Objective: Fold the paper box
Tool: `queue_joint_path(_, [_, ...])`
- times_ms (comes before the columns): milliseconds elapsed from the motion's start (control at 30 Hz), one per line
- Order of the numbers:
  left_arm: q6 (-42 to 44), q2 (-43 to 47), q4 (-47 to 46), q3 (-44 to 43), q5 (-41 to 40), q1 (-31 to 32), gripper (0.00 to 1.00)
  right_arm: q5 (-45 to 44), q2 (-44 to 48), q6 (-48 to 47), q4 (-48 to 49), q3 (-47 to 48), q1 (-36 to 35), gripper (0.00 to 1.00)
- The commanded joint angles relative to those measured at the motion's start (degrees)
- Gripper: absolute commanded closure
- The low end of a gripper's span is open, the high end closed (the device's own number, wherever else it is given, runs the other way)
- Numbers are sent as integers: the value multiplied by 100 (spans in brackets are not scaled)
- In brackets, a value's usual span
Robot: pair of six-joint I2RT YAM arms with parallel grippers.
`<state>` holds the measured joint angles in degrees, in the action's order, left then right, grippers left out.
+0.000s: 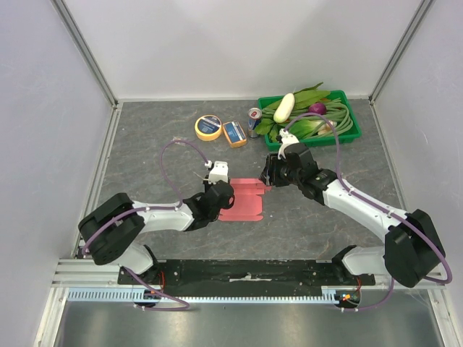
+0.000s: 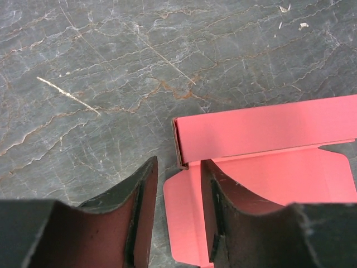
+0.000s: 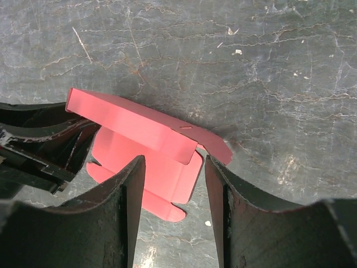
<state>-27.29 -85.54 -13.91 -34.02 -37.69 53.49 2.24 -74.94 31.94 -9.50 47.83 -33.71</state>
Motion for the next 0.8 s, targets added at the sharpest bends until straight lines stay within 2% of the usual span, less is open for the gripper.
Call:
queue_joint_path(0, [373, -252, -770, -96, -370, 38, 58, 162, 181, 136, 62, 147, -12, 46])
queue_joint_path(67, [496, -314, -1085, -26, -405, 38, 60, 189, 225, 207, 123, 86, -12, 47])
queue_joint_path(133, [549, -341, -1236, 62, -484, 38, 67, 198, 251, 233, 132, 59, -12, 48])
queue_joint_path(300, [751, -367, -1685, 168, -573, 38, 71, 329, 243, 382, 211, -55, -30, 50])
queue_joint_path(467, [752, -595, -1624, 97, -607, 38, 79, 277, 137, 655, 194, -11, -21, 50])
queue_joint_path(633, [769, -701, -1484, 45, -739, 38, 95, 84, -222, 1138, -87, 217, -47, 49])
queue_joint_path(767, [760, -684, -1325, -17, -906, 47, 98, -100, -320, 1507, -167, 253, -205, 51])
